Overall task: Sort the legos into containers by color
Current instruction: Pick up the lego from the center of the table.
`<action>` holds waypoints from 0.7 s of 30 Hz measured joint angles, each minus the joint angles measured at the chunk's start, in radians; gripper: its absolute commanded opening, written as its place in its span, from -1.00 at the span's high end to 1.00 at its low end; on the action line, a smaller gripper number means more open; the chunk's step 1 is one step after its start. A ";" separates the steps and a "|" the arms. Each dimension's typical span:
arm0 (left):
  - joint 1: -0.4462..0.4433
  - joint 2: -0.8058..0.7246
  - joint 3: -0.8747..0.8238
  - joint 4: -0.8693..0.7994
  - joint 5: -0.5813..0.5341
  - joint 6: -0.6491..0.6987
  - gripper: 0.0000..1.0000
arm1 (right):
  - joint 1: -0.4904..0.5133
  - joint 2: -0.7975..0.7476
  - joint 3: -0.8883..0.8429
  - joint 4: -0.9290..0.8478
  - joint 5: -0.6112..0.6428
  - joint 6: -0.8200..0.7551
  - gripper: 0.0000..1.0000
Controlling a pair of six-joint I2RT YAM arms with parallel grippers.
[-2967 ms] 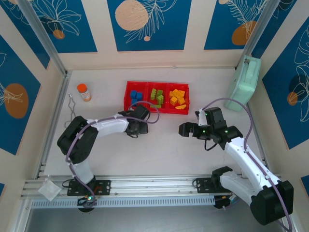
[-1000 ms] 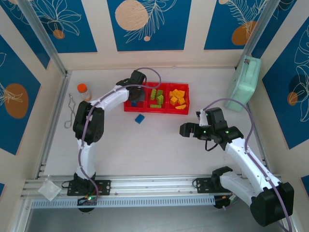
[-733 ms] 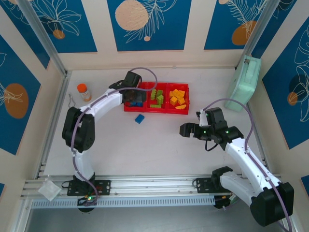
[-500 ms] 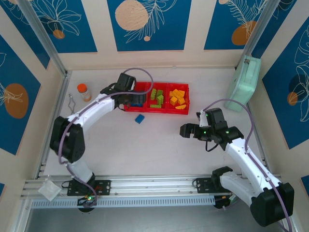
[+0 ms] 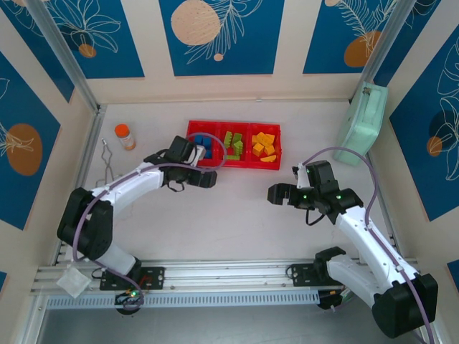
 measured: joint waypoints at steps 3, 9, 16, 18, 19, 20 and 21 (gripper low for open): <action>-0.009 0.045 0.001 0.015 -0.001 0.019 -0.99 | 0.000 0.000 0.000 0.000 0.000 0.000 -0.98; -0.033 0.208 0.060 0.022 -0.034 0.048 -0.96 | 0.000 0.000 0.000 -0.004 0.000 0.000 -0.98; -0.069 0.348 0.176 0.023 -0.095 0.082 -0.89 | 0.000 0.003 0.000 -0.004 0.000 0.000 -0.99; -0.069 0.370 0.196 0.024 -0.116 0.083 -0.85 | 0.000 0.008 0.000 -0.004 0.000 0.000 -0.98; -0.069 0.381 0.206 0.022 -0.128 0.087 -0.81 | 0.000 0.011 0.000 -0.005 0.000 0.000 -0.98; -0.069 0.389 0.215 0.020 -0.138 0.090 -0.76 | 0.000 0.013 0.000 -0.005 0.000 0.000 -0.99; -0.069 0.396 0.223 0.014 -0.147 0.092 -0.72 | 0.000 0.013 0.000 -0.006 0.000 0.000 -0.99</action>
